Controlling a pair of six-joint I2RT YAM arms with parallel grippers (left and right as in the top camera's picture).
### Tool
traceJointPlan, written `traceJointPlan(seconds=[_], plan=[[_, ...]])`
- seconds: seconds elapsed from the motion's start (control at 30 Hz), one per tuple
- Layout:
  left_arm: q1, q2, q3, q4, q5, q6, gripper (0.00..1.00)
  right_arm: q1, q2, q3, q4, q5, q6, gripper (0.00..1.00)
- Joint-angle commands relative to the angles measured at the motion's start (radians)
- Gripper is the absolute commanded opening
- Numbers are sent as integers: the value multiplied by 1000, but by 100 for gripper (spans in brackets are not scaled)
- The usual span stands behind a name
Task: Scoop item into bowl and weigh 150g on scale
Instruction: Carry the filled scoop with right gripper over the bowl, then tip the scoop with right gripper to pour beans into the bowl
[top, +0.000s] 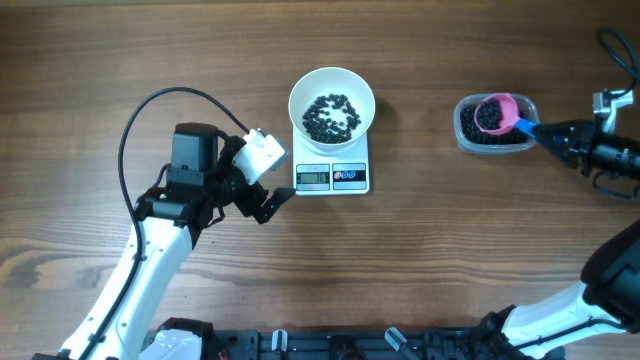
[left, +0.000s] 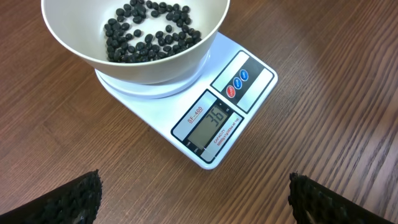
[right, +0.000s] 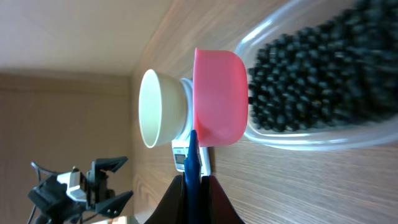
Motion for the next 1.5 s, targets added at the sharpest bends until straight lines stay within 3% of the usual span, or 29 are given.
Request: traceJointPlan(seconds=[0.0,0.17,0.37,0.63,0.73,1.1,1.17,1.47], plan=[[4,3,-6,-1,1,-6,100,26,18,-7,-21,-114,-61,4],[4,3,-6,-1,1,-6,100,134,-5,-6,-69,-131,-95,4],[4,3,-6,-1,1,-6,100,312,-45,63,-52,-119,20,4],[4,3,-6,-1,1,-6,100,596,-82,150,200,34,401,4],[4,3,-6,-1,1,-6,100,687,-97,162,280,120,480,4],[4,3,-6,-1,1,-6,100,994,-113,360,275,728,557,4],[4,3,-6,-1,1,-6,100,1061,-113,396,249,923,552,4],[4,3,-6,-1,1,-6,100,1280,-113,420,239,1444,473,4]])
